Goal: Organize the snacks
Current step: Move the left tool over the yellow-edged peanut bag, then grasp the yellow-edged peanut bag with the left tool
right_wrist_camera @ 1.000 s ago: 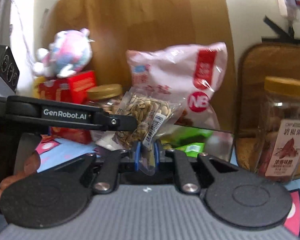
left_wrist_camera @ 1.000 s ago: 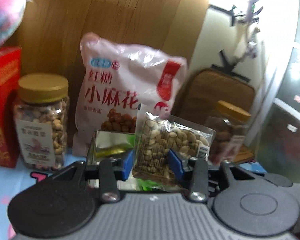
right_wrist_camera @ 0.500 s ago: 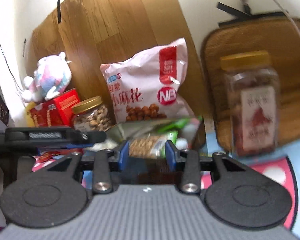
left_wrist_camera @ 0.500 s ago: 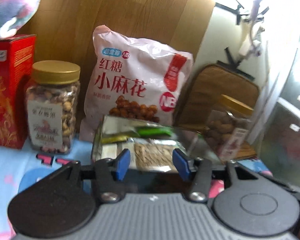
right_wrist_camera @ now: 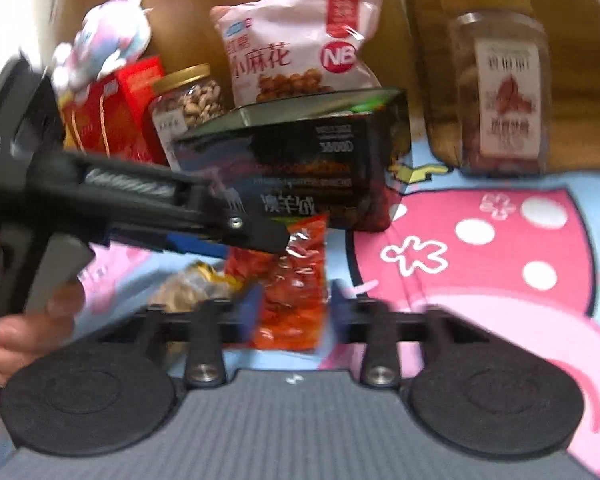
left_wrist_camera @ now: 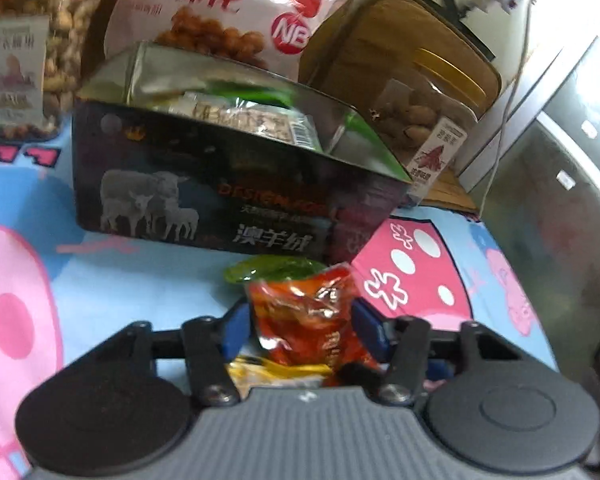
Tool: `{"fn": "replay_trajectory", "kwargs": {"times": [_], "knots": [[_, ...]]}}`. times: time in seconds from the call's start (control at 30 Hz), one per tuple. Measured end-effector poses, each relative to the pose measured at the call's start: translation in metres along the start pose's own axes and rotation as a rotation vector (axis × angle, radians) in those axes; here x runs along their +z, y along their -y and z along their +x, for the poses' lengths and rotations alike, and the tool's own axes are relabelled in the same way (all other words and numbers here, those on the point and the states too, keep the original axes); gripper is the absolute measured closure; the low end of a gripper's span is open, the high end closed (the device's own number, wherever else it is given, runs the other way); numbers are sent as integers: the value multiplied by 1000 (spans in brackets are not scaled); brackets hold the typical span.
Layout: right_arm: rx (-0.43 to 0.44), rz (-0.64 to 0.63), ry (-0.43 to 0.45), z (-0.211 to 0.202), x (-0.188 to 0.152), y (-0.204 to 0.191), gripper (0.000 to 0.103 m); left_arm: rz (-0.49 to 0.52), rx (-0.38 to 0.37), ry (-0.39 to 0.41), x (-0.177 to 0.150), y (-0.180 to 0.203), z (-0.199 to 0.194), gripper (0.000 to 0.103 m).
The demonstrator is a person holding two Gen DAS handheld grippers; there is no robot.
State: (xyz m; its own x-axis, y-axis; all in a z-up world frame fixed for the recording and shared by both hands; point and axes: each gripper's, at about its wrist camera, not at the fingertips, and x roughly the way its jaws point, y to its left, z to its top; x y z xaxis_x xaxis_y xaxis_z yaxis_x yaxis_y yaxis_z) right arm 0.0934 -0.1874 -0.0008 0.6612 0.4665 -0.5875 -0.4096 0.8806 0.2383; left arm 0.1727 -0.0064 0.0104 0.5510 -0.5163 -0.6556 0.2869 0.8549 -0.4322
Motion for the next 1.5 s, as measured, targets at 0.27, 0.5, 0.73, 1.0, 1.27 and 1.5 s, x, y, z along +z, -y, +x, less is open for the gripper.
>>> {"fn": "replay_trajectory", "kwargs": {"times": [0.27, 0.5, 0.73, 1.0, 1.27, 1.5], "knots": [[18, -15, 84, -44, -14, -12, 98, 56, -60, 91, -16, 25, -48, 57], [24, -60, 47, -64, -28, -26, 98, 119, -86, 91, -38, 46, -63, 45], [20, -64, 22, -77, -44, -28, 94, 214, -140, 113, -53, 65, -83, 40], [-89, 59, 125, -92, -38, -7, 76, 153, -74, 233, -50, 37, -122, 36], [119, -2, 72, -75, -30, -29, 55, 25, -50, 131, -72, -15, -114, 26], [103, -209, -68, -31, -28, -67, 53, 17, -70, 30, -77, -19, -77, 28]]}}
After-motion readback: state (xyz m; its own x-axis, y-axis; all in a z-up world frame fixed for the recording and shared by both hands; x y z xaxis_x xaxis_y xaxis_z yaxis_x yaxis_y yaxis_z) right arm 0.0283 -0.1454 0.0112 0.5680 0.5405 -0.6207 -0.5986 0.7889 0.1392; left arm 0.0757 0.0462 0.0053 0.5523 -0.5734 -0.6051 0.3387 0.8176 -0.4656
